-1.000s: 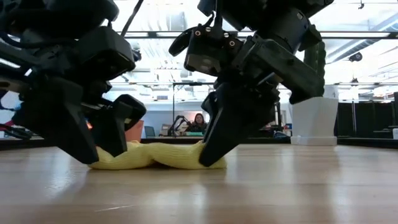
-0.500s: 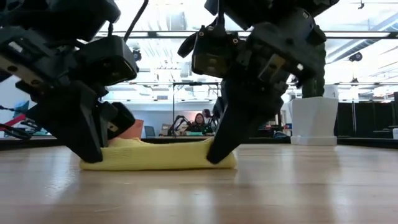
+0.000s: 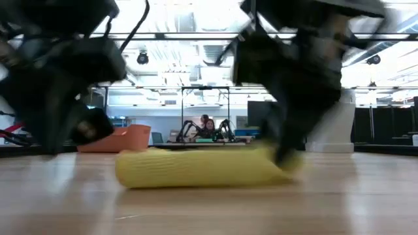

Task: Roll microfiber towels into tight, uniform cylinder then place into a basket
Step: Roll the yellow towel

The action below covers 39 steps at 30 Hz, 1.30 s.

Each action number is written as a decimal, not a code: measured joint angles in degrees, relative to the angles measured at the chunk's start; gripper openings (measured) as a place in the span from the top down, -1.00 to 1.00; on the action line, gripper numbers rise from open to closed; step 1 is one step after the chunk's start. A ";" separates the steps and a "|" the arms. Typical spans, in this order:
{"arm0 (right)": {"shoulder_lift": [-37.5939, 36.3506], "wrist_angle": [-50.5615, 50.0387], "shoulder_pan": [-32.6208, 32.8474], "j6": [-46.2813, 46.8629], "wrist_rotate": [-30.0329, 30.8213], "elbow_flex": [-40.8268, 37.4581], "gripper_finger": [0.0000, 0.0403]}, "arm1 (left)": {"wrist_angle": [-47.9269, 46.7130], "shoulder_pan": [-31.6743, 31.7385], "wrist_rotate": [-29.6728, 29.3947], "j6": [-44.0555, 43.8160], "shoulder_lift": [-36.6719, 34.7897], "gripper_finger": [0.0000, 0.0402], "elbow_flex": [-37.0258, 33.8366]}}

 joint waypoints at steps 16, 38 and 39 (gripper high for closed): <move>-2.62 31.34 0.19 21.95 -10.10 -15.68 0.94 | 7.69 2.01 2.96 7.50 -3.78 0.96 0.78; -3.45 39.09 -0.88 31.94 -1.90 -16.40 0.94 | 15.04 2.80 -9.45 20.49 -5.47 -0.06 1.02; -3.45 39.04 -1.09 31.94 -1.83 -16.40 0.94 | 15.45 2.80 -8.86 20.39 -4.20 -0.09 1.00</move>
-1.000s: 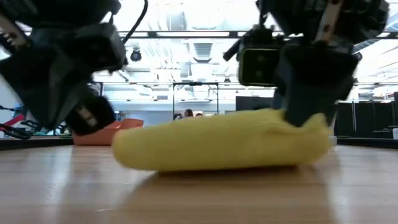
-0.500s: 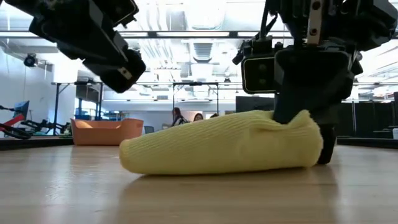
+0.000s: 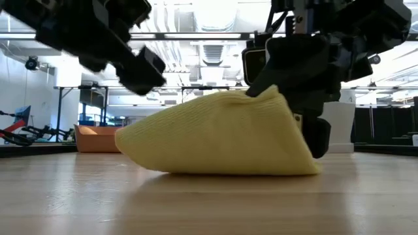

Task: Roll microfiber towels into tight, uniform cylinder then place into a basket
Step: Roll the yellow towel

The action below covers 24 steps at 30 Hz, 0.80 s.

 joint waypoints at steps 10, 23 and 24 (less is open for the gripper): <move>0.00 -0.41 -2.18 0.18 0.86 0.02 0.94 | 6.49 -0.11 2.67 1.41 10.09 -0.16 4.42; -0.69 -0.17 -2.22 -1.84 0.62 0.09 0.94 | 2.32 0.15 -3.78 2.57 13.54 -0.16 5.18; -0.70 -0.17 -2.22 -2.15 0.62 0.09 0.94 | 2.40 0.13 -2.78 2.57 13.85 -0.16 5.19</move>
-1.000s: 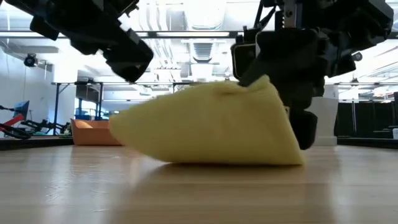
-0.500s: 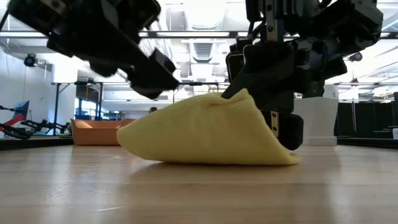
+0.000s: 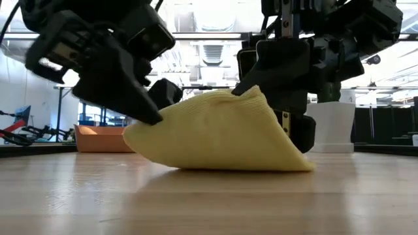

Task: Roll microfiber towels into tight, uniform cylinder then place into a basket
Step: Roll the yellow towel

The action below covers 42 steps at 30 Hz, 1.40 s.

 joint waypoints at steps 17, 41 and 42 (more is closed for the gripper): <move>-0.04 -4.92 0.26 -3.17 -1.95 0.02 0.94 | -5.78 -0.09 4.89 -0.62 0.13 0.69 0.91; -1.31 -4.97 0.26 -3.34 -1.59 0.02 0.94 | -2.88 -0.11 7.22 -1.64 1.43 0.03 1.15; -1.36 -4.96 0.26 -3.44 -1.52 0.02 0.94 | -3.14 -0.13 6.92 -1.76 1.84 0.00 1.26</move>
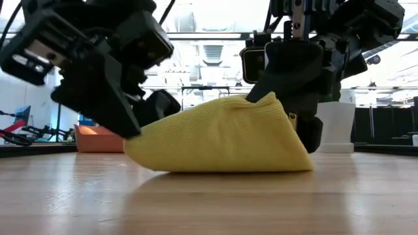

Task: Roll microfiber towels into tight, uniform cylinder then place into a basket
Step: Roll the yellow towel

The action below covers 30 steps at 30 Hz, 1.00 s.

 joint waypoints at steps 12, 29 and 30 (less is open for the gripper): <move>-0.50 -2.62 0.00 -0.80 -0.08 0.00 0.94 | -2.45 0.00 -0.69 -3.00 1.62 0.26 0.63; -0.52 -10.42 2.56 -1.89 -0.25 0.26 0.94 | -3.62 0.72 8.53 -16.85 1.43 0.94 1.04; -0.55 -10.97 2.73 -2.19 -0.09 0.26 0.94 | -3.70 0.87 8.72 -17.40 1.43 0.94 1.29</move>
